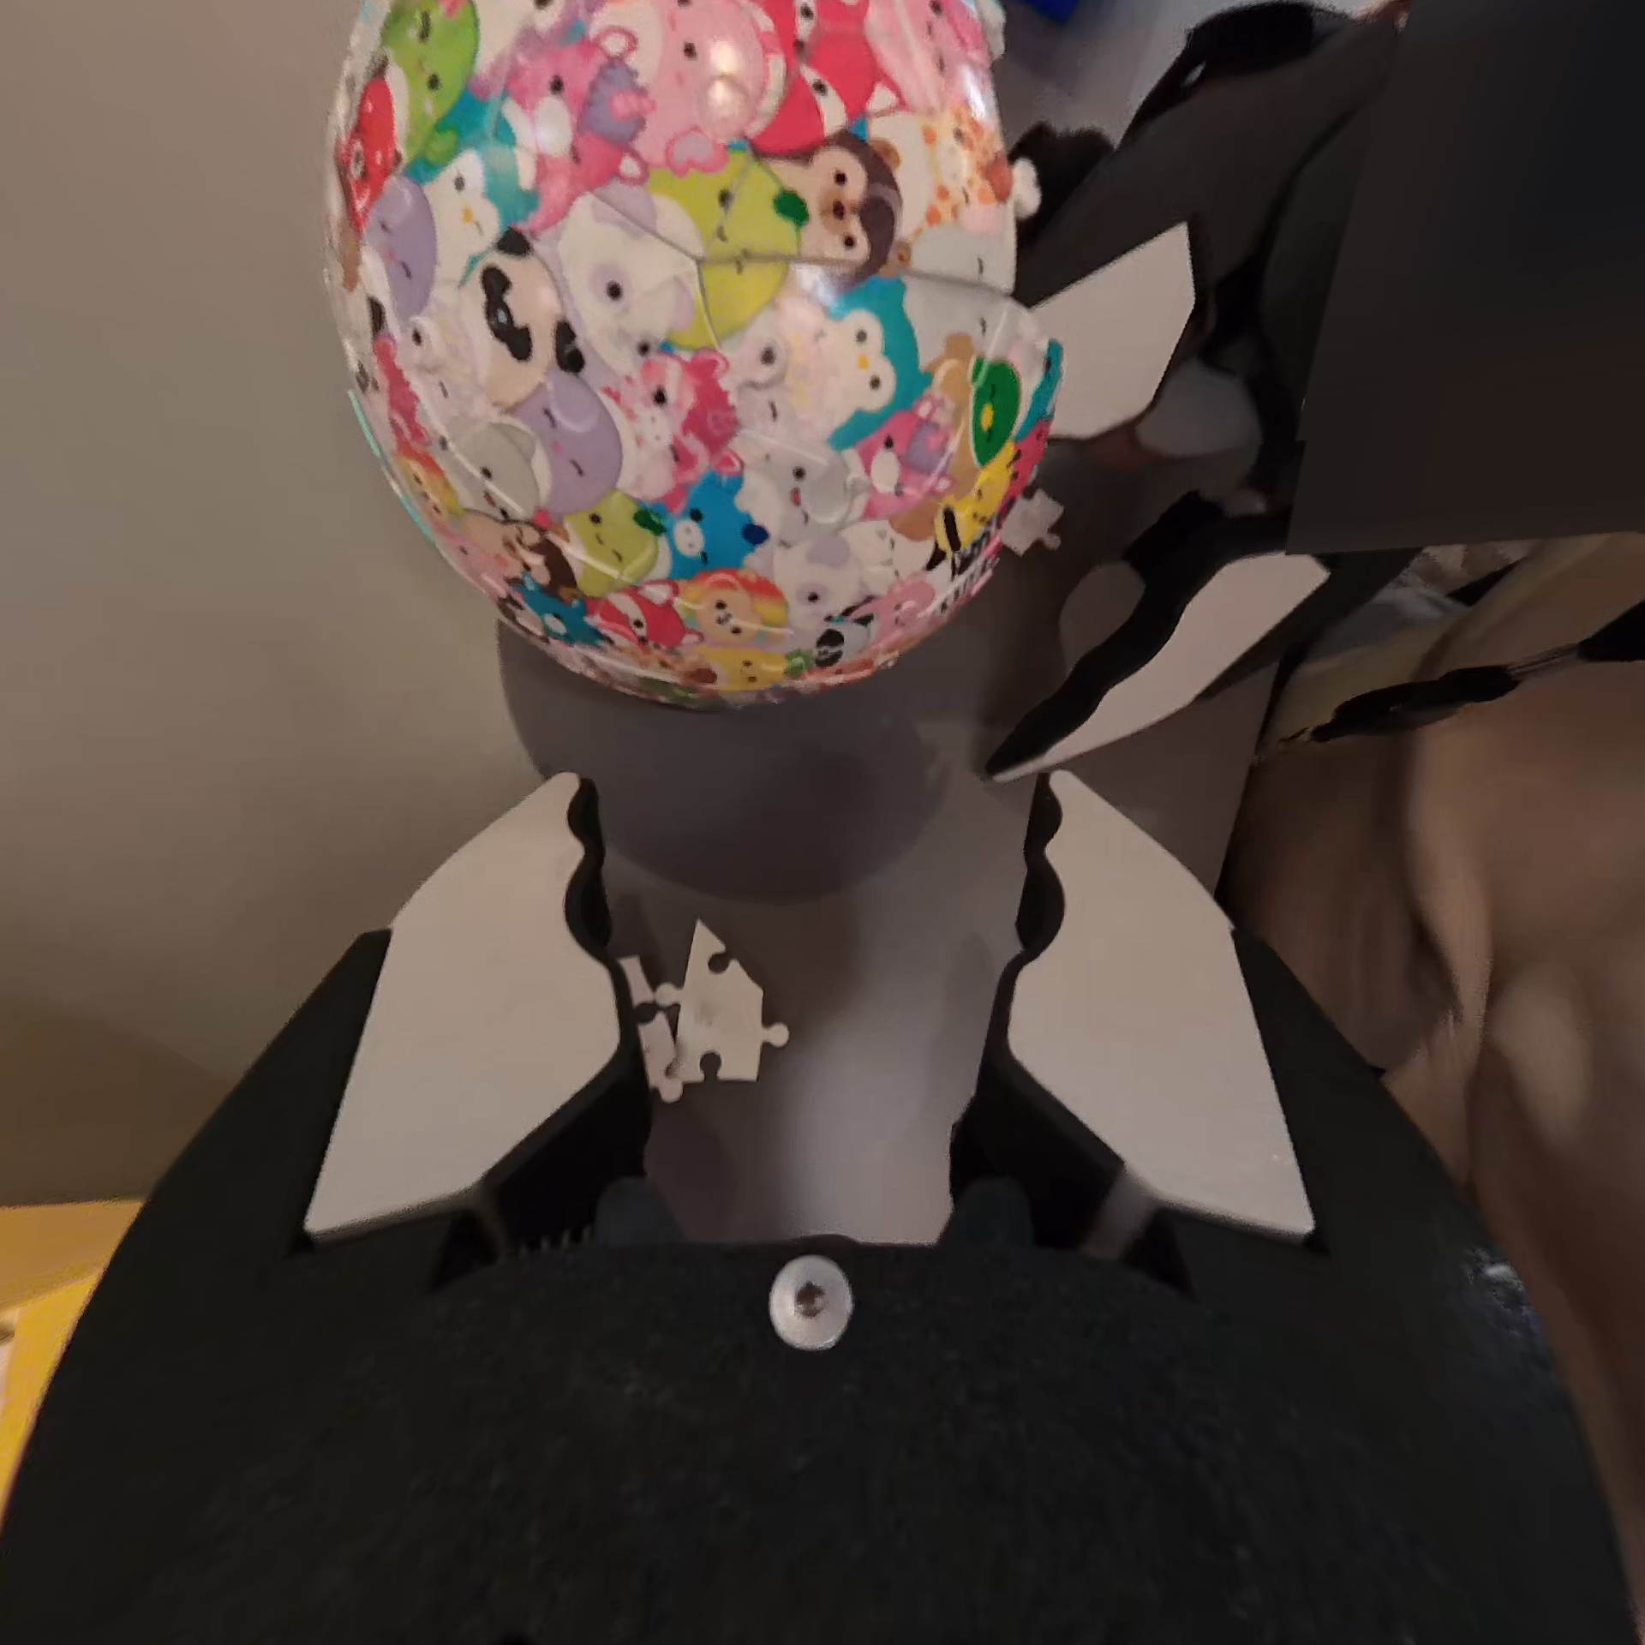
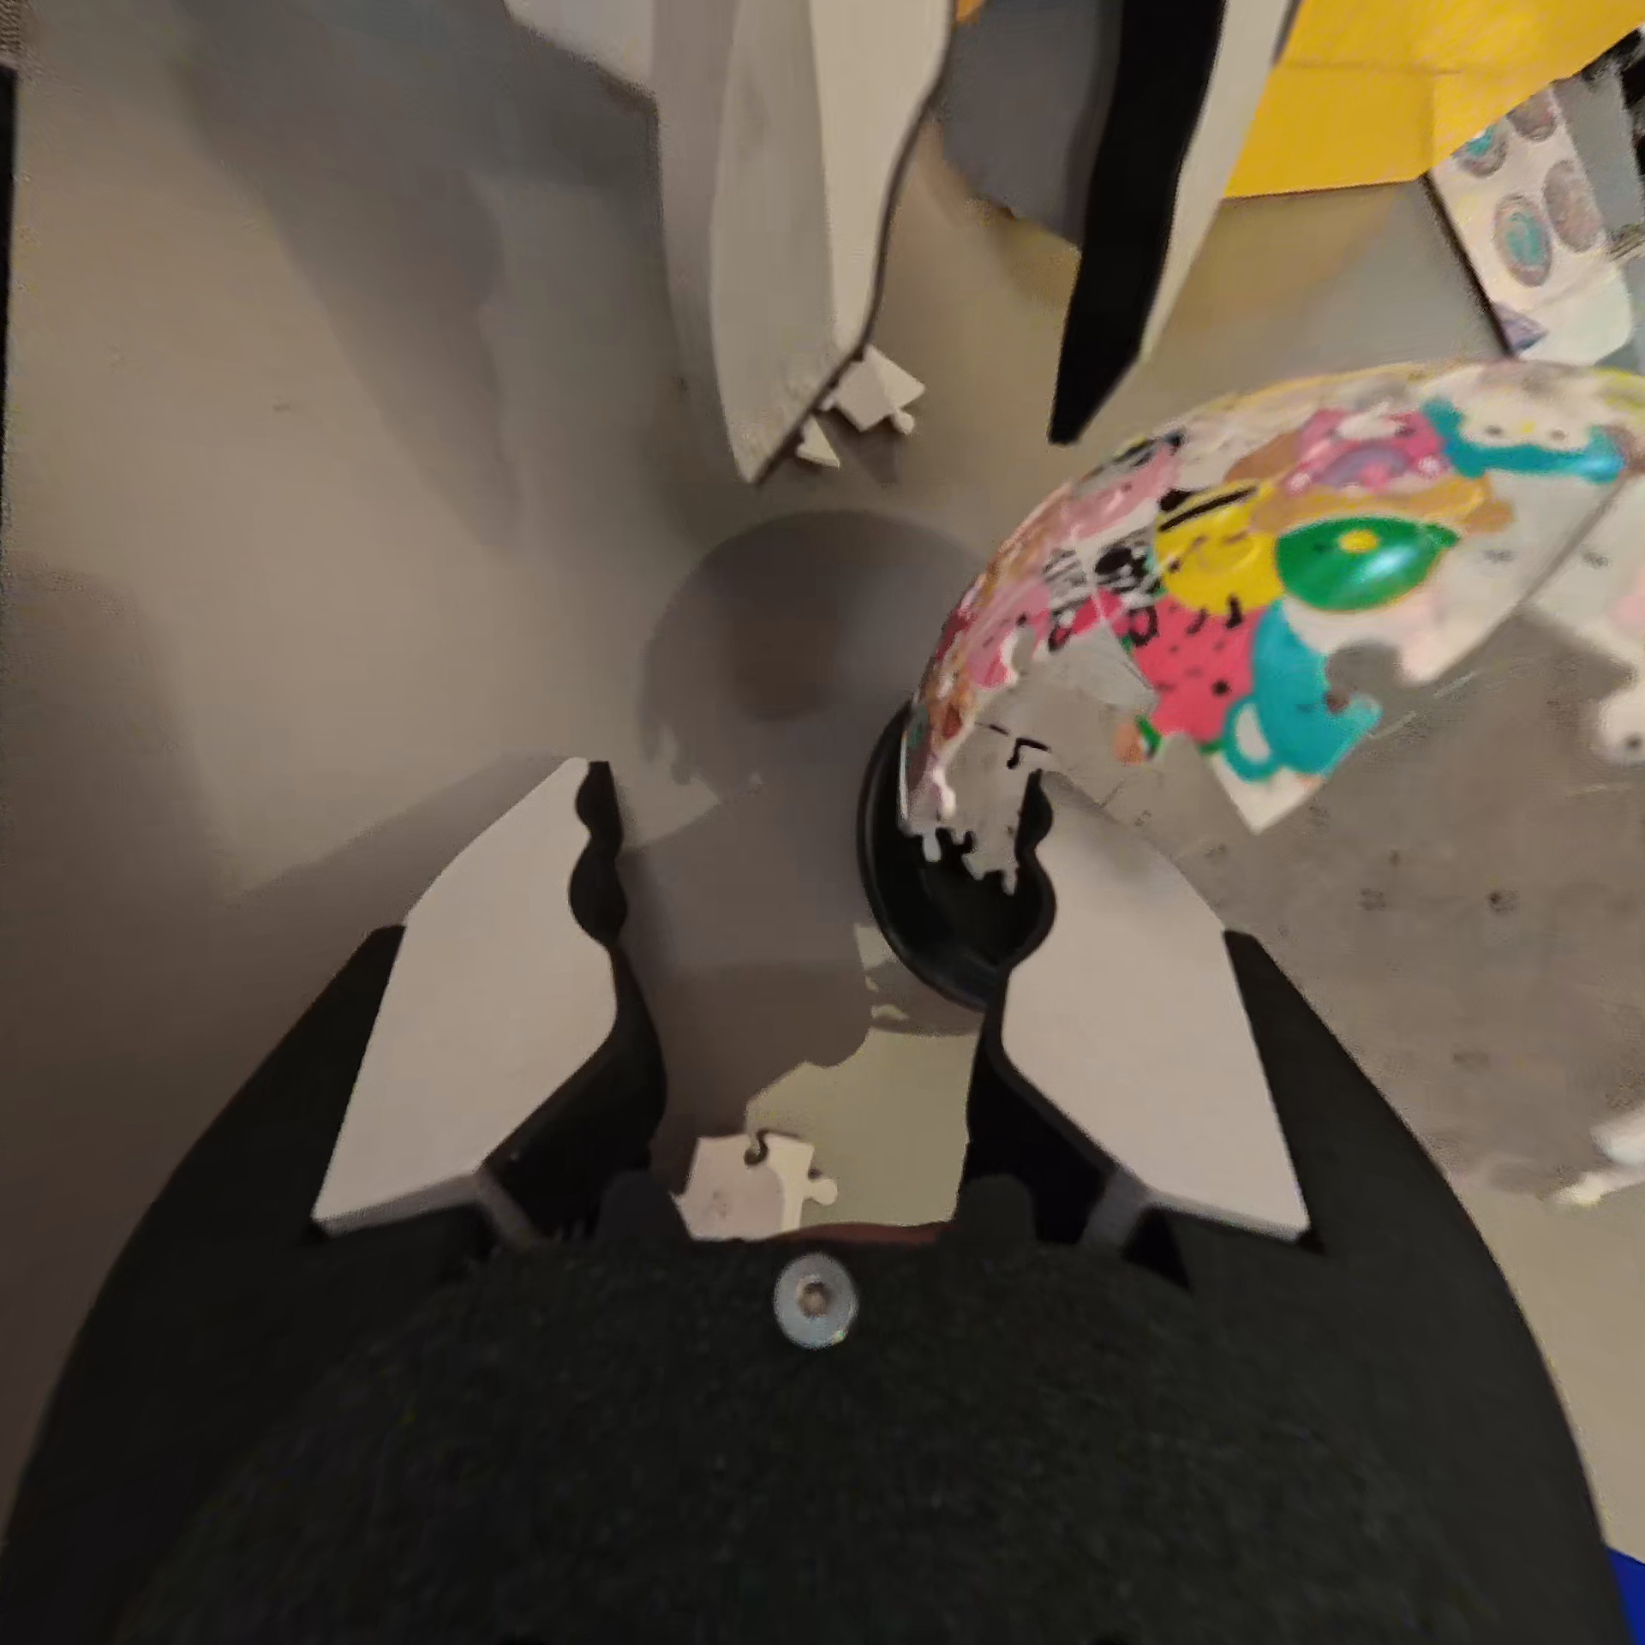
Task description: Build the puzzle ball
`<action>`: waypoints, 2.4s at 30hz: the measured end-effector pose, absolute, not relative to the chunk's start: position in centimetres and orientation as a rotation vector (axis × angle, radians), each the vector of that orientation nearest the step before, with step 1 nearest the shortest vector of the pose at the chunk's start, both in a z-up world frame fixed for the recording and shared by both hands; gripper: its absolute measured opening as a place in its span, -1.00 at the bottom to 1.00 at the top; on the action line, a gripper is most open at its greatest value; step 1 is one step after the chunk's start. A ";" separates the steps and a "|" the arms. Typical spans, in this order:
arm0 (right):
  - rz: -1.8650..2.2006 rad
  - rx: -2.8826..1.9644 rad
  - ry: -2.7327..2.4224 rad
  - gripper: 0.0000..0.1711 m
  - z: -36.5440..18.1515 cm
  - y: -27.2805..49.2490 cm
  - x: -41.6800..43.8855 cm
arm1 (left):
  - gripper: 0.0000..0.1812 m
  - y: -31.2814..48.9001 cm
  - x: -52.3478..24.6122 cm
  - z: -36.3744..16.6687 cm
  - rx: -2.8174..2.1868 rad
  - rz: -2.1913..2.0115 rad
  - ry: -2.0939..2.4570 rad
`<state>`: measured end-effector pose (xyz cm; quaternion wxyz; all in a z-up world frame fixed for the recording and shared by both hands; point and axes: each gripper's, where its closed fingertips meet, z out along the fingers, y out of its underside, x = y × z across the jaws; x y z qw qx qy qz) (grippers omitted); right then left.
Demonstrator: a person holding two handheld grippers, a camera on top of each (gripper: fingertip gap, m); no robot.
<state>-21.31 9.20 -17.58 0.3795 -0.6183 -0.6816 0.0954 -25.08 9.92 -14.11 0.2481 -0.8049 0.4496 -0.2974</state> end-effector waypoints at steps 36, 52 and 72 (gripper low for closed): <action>0.336 -1.895 -1.908 -0.03 -19.4 9.8 -21.6 | 0.10 12.1 -23.0 -14.6 -2.112 -0.967 1.325; 0.272 -1.925 -1.855 0.12 -19.2 10.3 -21.1 | 0.07 12.3 -22.9 -14.5 -2.110 -0.971 1.319; 0.356 -1.886 -1.923 0.00 -19.4 9.4 -21.4 | 0.08 12.4 -22.6 -14.8 -2.114 -0.929 1.332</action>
